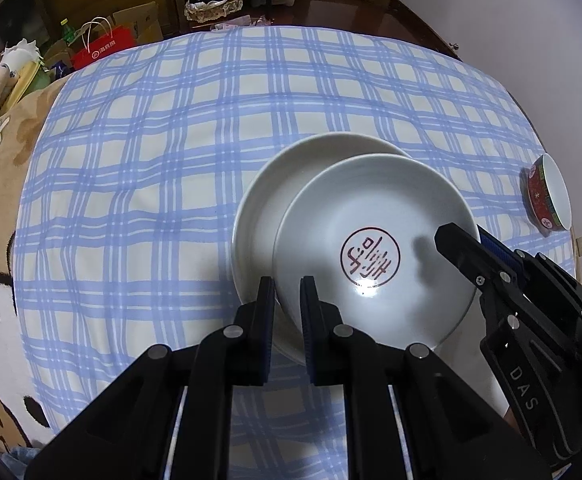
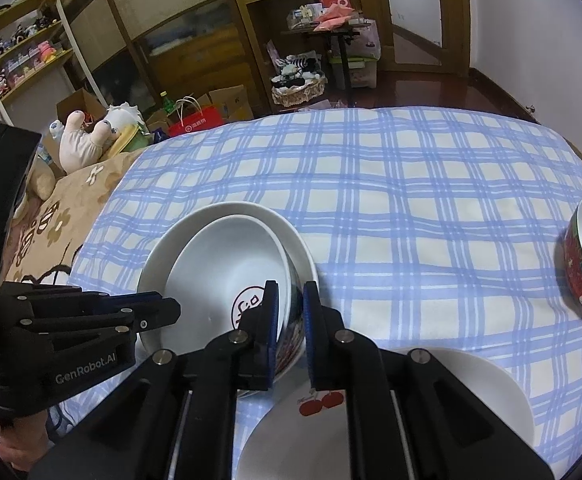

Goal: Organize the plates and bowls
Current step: 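Carry the held red-stamped plates across the table with both tools, then lower the red-stamped plates onto the cloth and open both tools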

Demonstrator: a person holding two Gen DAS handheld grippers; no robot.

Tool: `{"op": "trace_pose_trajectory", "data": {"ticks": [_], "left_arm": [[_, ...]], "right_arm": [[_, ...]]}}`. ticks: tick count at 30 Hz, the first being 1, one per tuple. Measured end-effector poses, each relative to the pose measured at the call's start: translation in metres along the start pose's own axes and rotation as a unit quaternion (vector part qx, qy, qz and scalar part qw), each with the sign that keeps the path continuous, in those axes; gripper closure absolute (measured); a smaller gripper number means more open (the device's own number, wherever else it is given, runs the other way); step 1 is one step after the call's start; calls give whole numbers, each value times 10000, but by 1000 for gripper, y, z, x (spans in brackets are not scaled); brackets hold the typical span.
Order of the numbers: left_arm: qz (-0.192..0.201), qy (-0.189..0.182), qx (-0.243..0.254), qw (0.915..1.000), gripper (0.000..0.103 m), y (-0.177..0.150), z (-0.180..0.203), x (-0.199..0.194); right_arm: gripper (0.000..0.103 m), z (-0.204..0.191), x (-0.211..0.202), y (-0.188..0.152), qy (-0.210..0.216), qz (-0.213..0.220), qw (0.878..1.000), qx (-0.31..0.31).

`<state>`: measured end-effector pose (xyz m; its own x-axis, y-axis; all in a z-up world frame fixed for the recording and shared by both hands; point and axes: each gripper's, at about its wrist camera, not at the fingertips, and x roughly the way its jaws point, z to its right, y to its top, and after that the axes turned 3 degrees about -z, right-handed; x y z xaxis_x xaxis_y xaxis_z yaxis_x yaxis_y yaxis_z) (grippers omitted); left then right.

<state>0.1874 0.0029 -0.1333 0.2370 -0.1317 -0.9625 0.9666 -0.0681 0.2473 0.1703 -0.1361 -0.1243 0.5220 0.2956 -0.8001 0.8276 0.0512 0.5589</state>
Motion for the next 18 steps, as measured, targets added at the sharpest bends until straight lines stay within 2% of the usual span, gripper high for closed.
{"op": "trace_pose_trajectory", "data": {"ticks": [9,18], "left_arm": [[-3,15,15,10000,90,3,-3,6],[-4,7,-1,10000,90,4,-4,6]], "right_arm": [[88,-1,0,0,99,40,9999,-6],[87,9,1,0,386,83,9991,177]]}}
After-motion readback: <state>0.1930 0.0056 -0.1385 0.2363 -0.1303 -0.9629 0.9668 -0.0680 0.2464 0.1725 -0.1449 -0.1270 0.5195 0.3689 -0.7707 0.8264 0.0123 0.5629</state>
